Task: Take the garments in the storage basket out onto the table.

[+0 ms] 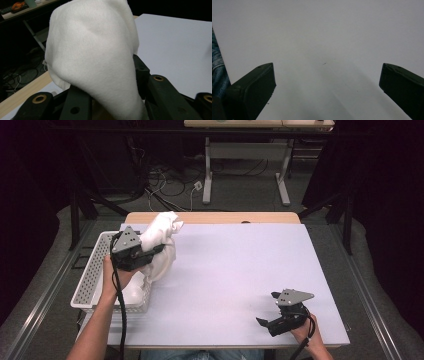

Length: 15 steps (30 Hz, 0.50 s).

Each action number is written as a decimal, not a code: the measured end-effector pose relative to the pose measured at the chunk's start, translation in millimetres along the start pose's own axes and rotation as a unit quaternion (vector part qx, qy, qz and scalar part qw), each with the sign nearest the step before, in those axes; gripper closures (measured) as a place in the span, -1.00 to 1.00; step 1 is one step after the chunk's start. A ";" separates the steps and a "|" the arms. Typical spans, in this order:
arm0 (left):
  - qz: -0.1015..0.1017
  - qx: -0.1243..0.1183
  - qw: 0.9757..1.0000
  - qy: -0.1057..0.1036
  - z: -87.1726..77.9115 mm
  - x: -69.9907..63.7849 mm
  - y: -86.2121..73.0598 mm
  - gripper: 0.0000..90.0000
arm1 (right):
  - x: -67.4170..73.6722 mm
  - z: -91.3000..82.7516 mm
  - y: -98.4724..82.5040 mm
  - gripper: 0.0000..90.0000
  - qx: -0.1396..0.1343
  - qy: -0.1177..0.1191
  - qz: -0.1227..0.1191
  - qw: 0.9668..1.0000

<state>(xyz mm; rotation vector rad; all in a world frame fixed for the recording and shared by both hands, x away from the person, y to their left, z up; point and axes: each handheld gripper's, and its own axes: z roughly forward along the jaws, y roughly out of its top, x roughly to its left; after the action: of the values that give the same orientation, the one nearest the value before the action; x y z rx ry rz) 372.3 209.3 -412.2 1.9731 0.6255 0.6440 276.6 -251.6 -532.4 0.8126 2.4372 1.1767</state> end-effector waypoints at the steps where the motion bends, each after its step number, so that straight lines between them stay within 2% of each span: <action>1: -0.002 -0.002 1.000 -0.003 1.9 -0.5 -0.5 0.51 | 0.5 0.3 -0.3 -1.00 -0.001 -0.001 0.003 1.000; 15: 0.000 0.015 0.999 -0.031 22.9 -8.7 -3.1 0.50 | 0.6 0.0 -0.4 -0.99 -0.002 0.001 0.001 1.000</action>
<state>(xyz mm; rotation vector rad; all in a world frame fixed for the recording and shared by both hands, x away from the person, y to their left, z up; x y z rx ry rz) 380.6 190.7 -426.3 2.0129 0.6002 0.5758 276.0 -251.4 -532.7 0.8143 2.4349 1.1834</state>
